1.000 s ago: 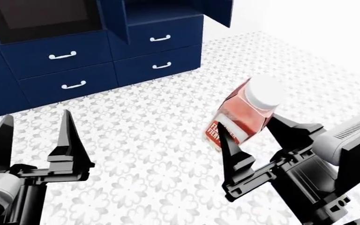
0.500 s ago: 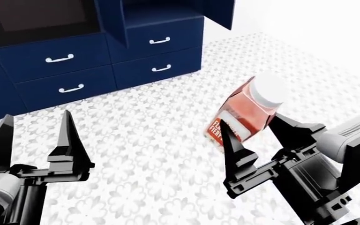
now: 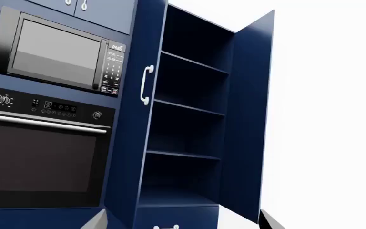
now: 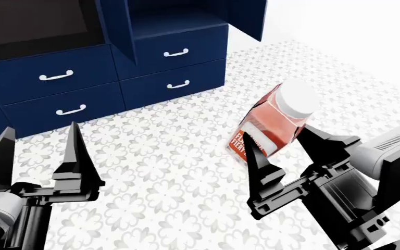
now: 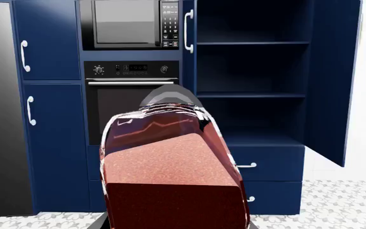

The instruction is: Pick the paprika from the counter and place it in the cabinet.

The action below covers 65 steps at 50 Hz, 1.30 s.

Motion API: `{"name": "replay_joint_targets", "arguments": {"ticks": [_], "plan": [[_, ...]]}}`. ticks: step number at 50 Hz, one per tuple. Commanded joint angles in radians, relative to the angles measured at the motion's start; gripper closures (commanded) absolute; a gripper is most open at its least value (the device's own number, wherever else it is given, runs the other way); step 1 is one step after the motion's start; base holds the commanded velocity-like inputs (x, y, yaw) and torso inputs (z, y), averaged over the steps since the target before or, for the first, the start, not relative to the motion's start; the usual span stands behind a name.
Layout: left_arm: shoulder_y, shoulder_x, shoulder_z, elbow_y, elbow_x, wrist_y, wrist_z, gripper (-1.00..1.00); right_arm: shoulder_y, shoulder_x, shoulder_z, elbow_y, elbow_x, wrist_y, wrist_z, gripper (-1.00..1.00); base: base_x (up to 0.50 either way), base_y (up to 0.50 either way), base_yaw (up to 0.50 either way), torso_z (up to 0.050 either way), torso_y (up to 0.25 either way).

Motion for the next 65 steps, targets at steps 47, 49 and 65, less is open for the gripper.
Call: {"name": "replay_joint_targets", "arguments": {"ticks": [47, 49, 65], "plan": [[-0.004, -0.005, 0.003, -0.004, -0.004, 0.001, -0.006, -1.0, 0.02, 0.005, -0.023, 0.004, -0.019, -0.005, -0.014, 1.0, 0.44, -0.23, 0.0, 0.0, 0.002], [-0.003, -0.006, 0.003, -0.003, -0.003, 0.001, -0.006, -1.0, 0.022, 0.004, -0.025, 0.007, -0.016, -0.003, -0.014, 1.0, 0.38, -0.35, 0.0, 0.0, 0.0], [0.002, -0.008, 0.002, 0.001, -0.002, 0.003, -0.008, -1.0, 0.02, 0.007, -0.028, 0.011, -0.005, -0.009, -0.015, 1.0, 0.38, -0.37, 0.0, 0.0, 0.001]]}}
